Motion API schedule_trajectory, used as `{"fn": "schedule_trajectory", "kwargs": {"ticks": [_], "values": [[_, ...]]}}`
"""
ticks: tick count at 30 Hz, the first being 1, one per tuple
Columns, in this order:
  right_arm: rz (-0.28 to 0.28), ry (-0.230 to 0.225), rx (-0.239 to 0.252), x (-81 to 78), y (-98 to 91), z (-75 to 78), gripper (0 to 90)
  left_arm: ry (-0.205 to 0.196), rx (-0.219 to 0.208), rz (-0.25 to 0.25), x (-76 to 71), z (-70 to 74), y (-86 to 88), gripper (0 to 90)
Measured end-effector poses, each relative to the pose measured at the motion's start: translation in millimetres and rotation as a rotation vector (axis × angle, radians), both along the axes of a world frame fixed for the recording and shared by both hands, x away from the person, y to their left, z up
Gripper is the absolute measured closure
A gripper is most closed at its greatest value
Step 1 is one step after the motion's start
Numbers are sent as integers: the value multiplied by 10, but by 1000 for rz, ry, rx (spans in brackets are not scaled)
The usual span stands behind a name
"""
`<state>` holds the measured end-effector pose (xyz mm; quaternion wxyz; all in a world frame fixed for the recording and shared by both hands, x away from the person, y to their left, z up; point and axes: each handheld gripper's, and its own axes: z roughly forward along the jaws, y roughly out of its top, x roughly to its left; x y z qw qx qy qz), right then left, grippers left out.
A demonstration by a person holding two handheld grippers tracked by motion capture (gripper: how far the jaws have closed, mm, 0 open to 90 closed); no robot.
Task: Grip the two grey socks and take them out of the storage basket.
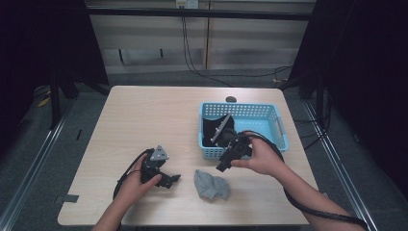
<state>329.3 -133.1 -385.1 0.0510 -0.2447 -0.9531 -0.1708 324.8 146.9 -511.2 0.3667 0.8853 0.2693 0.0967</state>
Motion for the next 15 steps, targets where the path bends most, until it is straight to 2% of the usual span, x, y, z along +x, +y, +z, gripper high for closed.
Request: {"fn": "schedule_trajectory", "kwargs": {"ticks": [6, 8, 9, 11, 15], "values": [[-74, -40, 32, 161, -158, 80, 503, 1, -1, 0, 0, 0, 0, 0], [-100, -46, 32, 227, -207, 95, 472, 0, -1, 0, 0, 0, 0, 0], [-135, -61, 30, 297, -253, 108, 442, 0, 0, 0, 0, 0, 0, 0], [-146, -63, 32, 323, -268, 109, 430, 0, 0, 0, 0, 0, 0, 0], [-211, -80, 25, 457, -351, 93, 366, -1, -2, 2, 0, -1, -1, 0]]}}
